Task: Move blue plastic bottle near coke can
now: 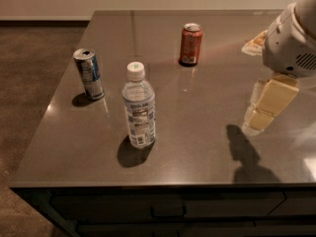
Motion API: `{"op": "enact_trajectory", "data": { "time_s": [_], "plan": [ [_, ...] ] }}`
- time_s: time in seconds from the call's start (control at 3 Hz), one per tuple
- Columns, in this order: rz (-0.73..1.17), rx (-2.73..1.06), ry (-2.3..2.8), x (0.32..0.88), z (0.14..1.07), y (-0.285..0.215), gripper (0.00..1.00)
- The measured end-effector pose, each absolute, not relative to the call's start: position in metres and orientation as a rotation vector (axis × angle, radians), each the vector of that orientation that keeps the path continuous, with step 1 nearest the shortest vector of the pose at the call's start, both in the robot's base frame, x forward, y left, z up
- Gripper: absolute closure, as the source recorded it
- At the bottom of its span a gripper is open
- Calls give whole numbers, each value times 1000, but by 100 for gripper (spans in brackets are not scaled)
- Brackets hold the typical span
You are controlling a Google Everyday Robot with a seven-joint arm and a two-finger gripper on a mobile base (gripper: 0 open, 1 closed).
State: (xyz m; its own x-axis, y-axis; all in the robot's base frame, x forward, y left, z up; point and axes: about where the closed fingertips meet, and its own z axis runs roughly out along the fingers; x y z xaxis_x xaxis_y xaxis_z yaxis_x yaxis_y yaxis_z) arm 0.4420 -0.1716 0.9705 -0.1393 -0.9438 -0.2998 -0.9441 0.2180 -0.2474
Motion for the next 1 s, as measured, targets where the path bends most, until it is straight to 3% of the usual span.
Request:
{"op": "enact_trajectory", "data": {
  "time_s": [1.0],
  "plan": [
    [370, -1741, 1947, 459, 950, -53, 0]
  ]
}}
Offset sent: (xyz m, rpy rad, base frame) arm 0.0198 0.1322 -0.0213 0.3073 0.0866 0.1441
